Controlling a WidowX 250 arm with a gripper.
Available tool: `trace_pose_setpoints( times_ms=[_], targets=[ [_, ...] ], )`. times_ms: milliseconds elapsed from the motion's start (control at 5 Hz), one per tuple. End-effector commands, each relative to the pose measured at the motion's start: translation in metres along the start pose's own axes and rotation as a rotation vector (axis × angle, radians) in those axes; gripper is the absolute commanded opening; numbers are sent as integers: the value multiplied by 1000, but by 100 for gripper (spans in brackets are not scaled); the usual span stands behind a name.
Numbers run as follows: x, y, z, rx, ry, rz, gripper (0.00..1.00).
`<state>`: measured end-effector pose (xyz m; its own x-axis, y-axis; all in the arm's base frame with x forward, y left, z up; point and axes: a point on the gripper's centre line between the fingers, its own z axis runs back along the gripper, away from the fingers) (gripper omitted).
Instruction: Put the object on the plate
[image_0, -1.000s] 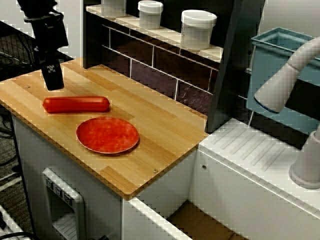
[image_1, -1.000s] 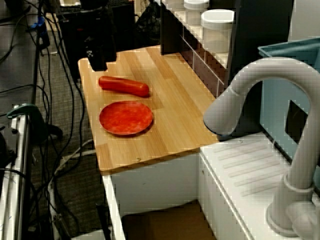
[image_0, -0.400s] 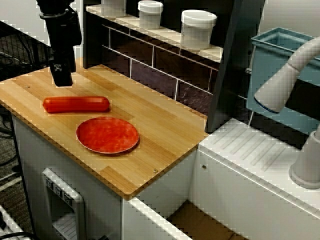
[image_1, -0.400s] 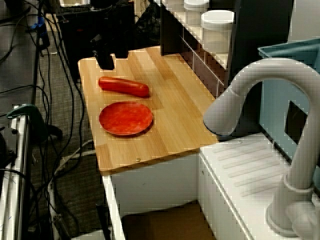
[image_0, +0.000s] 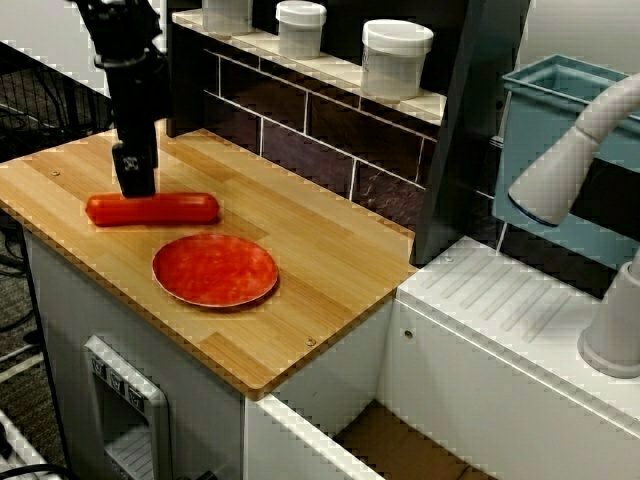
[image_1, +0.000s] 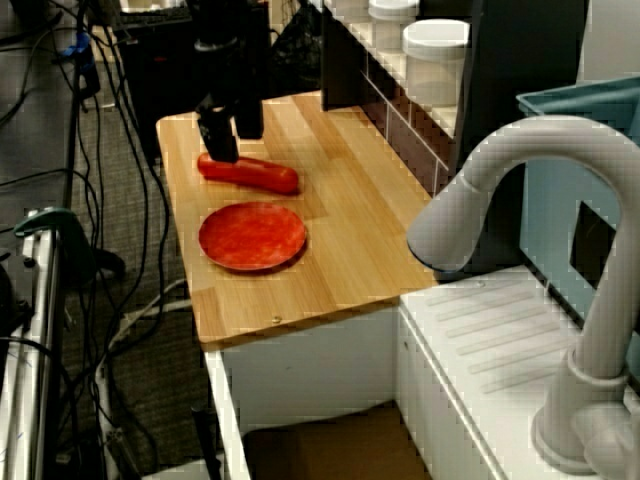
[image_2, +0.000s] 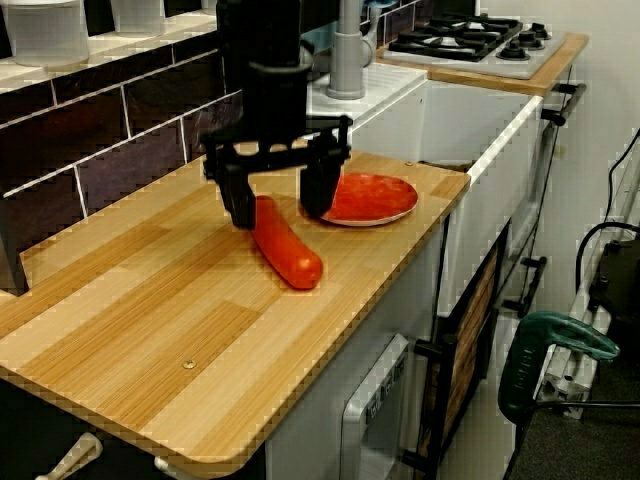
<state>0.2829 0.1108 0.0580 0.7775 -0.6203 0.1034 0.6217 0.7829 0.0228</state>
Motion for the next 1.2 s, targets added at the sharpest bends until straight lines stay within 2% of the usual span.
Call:
trace_pose_setpoints(
  times_ms=[0,200,400,600,800,1000],
  targets=[
    [1,9,-17,43,18,29,100],
    [-2,12,-23,51,26,100,100],
    [-5,15,-22,28,25,123,0],
    [-7,21,-13,12,34,130,0],
    [-11,31,0,15,16,142,0],
    [-14,34,38,8,-33,139,0]
  ],
)
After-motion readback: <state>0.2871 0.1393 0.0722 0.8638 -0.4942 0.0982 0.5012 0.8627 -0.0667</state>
